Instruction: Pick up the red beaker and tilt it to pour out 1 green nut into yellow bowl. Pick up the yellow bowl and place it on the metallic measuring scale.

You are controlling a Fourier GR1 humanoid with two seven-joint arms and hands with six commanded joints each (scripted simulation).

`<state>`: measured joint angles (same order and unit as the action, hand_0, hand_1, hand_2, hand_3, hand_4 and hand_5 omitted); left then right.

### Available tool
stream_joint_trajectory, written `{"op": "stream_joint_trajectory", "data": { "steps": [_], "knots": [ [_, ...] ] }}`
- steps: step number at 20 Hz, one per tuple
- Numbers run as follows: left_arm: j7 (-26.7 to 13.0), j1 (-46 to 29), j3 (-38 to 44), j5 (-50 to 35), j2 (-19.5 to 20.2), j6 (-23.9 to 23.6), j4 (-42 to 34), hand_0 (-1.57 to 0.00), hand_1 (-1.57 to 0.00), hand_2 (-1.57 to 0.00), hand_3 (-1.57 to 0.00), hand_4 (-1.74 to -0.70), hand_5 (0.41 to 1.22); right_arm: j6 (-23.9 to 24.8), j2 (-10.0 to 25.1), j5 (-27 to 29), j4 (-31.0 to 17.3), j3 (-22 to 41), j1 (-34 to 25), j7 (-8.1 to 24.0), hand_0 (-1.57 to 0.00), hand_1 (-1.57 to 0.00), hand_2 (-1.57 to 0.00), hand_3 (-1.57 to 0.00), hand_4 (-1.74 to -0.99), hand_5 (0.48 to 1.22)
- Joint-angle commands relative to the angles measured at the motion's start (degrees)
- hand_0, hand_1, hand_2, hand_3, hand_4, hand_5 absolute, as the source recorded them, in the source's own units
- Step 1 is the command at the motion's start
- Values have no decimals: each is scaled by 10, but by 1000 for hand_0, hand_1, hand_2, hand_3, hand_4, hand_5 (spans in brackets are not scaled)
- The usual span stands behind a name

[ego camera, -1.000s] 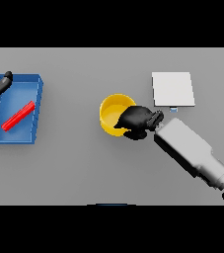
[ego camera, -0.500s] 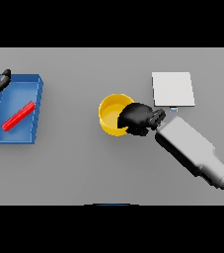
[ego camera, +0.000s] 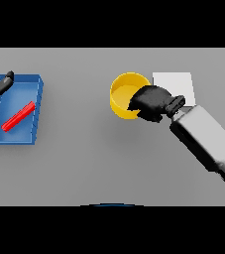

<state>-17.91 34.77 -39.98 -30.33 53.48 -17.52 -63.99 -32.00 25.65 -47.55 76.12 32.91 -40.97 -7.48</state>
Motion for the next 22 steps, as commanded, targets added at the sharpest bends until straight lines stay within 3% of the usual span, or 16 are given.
{"op": "stream_joint_trajectory", "data": {
  "steps": [1, 4, 8, 12, 17, 20, 22],
  "knots": [
    [1, -2, 2, -3, 2, 2, -3, 1, 1, 1, 1, -714, 686, -1, 4, 1, 9, -3, 5, 5, -1567, -1567, -1478, -1170, -1740, 1220],
    [0, -5, 5, -5, 9, -5, -13, 1, 1, 1, 1, -720, 688, -4, 14, 1, 31, -11, 20, 14, -1561, -1569, -1524, -1161, -1740, 1220],
    [-6, -8, 3, -5, 13, -10, -27, 1, 1, 1, 1, -727, 710, 28, 38, -7, 10, -31, 15, 6, -1567, -1570, -1527, -1151, -1741, 1221],
    [-23, -5, 3, -6, 13, -15, -27, 1, 1, 1, 1, -729, 720, 59, 46, -3, -41, -59, 5, 4, -1569, -1571, -1530, -1151, -1741, 1221],
    [-25, -9, 5, -11, 17, -10, -30, 1, 1, 1, 1, -737, 738, 113, 52, -17, -139, -75, -19, -15, -1570, -1571, -1549, -1147, -1741, 1221],
    [-37, -5, 0, -6, 18, -10, -31, 1, 1, 1, 1, -722, 732, 137, 47, -24, -187, -79, -21, -11, -1571, -1571, -1519, -1156, -1741, 1221],
    [-37, -5, 1, -6, 21, -11, -33, 1, 1, 1, 1, -720, 720, 149, 49, -24, -220, -85, -30, -30, -1571, -1571, -1487, -1195, -1741, 1221]
  ]
}}
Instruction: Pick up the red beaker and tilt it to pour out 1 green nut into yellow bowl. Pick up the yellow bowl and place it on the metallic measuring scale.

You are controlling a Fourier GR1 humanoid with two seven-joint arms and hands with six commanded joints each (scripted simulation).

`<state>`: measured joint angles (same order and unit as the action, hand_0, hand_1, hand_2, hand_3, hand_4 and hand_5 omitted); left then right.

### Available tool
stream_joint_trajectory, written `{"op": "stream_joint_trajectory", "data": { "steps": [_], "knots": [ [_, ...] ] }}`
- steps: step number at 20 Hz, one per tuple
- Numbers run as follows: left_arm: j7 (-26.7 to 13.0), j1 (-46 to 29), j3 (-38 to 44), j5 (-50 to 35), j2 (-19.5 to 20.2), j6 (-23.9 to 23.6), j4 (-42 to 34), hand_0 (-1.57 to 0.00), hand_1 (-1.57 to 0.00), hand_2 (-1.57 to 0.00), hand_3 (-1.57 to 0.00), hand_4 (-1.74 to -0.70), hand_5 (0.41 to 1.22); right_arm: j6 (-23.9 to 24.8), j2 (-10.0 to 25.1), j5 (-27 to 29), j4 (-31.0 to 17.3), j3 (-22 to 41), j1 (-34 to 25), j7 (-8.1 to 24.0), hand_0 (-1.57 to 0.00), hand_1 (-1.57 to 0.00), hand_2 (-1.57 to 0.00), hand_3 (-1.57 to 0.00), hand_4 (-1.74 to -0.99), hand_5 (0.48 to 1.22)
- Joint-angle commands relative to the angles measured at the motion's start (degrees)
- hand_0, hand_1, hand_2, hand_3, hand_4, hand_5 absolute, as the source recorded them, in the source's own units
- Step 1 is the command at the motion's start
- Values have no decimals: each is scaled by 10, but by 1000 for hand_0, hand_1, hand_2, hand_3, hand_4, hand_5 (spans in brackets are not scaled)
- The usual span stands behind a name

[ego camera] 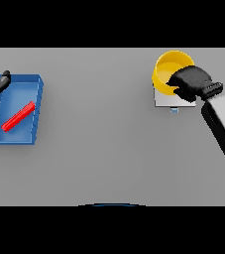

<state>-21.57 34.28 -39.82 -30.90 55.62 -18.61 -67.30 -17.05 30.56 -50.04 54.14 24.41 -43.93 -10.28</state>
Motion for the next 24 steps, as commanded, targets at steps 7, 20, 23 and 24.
{"op": "stream_joint_trajectory", "data": {
  "steps": [7, 20, 23, 24],
  "knots": [
    [-1, -7, -1, -1, 4, -3, -8, 1, 1, 1, 1, -726, 710, 17, -26, 7, -92, -21, -14, -2, -1562, -1571, -1405, -1374, -1741, 1221],
    [10, -9, 3, -5, -2, 6, 6, 1, 1, 1, 1, -727, 717, -26, -26, 23, -115, -40, -15, 3, -369, -582, -693, -613, -1539, 933],
    [3, -3, -1, 0, -2, 4, 4, 1, 1, 1, 1, -723, 705, -25, -22, 12, -116, -28, -20, -13, -188, -304, -446, -490, -1485, 859],
    [8, -2, 0, -1, -6, 3, 5, 1, 1, 1, 1, -722, 703, -21, -23, 8, -120, -25, -22, -17, -150, -243, -375, -449, -1469, 842]
  ]
}}
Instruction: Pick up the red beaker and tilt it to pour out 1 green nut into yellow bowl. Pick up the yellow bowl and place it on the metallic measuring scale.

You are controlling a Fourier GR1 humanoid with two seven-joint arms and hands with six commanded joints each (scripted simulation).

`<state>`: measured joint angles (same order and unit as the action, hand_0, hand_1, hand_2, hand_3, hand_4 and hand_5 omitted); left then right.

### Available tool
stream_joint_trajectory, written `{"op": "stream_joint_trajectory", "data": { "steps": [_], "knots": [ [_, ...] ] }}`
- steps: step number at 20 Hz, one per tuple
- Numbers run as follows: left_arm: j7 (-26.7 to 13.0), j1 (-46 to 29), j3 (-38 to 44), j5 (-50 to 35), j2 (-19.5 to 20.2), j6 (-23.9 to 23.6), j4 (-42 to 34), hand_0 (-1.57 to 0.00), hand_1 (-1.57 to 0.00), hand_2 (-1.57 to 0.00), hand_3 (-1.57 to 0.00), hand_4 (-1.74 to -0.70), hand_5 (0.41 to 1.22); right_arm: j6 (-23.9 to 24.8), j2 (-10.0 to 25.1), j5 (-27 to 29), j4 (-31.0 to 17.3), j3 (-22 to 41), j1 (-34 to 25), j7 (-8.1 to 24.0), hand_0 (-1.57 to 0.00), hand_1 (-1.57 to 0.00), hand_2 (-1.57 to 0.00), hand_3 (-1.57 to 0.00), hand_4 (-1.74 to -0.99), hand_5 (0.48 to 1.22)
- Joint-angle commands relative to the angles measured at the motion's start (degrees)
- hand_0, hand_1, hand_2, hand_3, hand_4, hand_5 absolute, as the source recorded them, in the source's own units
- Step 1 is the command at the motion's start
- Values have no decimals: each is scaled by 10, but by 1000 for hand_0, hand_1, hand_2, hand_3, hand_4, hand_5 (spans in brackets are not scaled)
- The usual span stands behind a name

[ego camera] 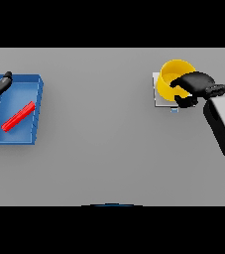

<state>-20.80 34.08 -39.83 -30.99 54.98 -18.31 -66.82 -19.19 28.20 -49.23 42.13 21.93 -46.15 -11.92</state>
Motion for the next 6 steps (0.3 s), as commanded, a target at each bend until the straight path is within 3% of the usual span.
{"op": "stream_joint_trajectory", "data": {
  "steps": [1, 6],
  "knots": [
    [-6, 1, 0, 0, 1, -1, -1, 1, 1, 1, 1, -722, 700, -4, 0, 1, 1, 1, 4, 0, -120, -194, -311, -411, -1456, 827],
    [-4, 3, -1, 2, -4, -2, 2, 1, 1, 1, 1, -720, 693, -24, 0, 5, 2, -2, 5, 23, -39, -63, -103, -272, -1410, 759]
  ]
}}
